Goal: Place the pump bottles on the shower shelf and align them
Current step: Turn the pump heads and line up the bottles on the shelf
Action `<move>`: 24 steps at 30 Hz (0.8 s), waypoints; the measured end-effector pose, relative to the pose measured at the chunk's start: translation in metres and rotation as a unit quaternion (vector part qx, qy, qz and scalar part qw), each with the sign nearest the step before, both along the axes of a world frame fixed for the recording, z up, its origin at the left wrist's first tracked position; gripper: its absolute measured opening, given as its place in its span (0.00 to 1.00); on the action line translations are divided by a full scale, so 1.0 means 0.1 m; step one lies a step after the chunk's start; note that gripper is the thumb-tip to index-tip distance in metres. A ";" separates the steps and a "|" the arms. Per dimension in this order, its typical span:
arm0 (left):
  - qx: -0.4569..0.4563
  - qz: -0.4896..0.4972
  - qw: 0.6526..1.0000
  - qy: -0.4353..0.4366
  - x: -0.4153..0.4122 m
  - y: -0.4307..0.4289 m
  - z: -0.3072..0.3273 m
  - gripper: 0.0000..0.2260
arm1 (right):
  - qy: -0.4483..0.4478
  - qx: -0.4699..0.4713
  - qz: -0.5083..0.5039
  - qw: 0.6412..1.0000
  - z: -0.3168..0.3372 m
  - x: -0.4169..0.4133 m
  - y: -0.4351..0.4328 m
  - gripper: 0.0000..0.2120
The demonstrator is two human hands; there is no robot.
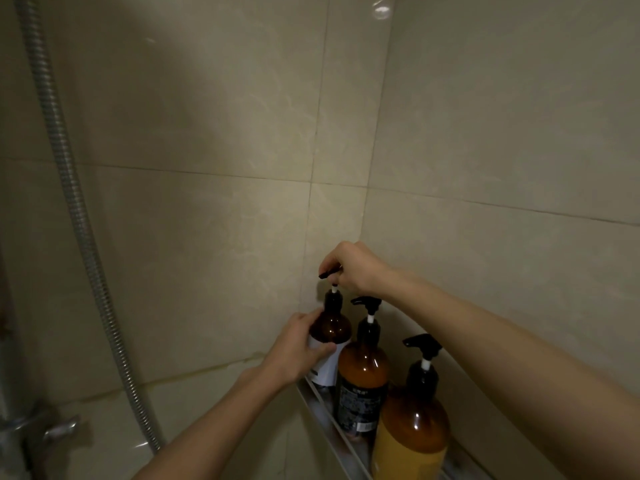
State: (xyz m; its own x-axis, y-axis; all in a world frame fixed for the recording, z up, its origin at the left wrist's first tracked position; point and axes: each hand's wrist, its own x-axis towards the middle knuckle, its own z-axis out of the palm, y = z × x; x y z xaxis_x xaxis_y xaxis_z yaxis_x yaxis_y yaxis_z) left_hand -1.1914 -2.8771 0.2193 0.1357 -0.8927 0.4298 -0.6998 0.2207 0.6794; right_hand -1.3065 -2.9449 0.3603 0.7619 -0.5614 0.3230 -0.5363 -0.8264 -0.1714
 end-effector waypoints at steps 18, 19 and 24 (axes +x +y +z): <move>-0.031 -0.002 0.999 0.045 -0.57 0.54 -0.22 0.28 | 0.117 0.072 -0.025 0.990 0.24 -0.72 0.49 0.15; -0.032 0.007 0.998 0.047 -0.59 0.54 -0.23 0.28 | 0.110 0.065 -0.028 0.991 0.21 -0.71 0.50 0.14; -0.029 0.012 0.995 0.095 -0.65 0.55 -0.21 0.25 | 0.067 0.030 -0.042 0.996 0.13 -0.71 0.55 0.10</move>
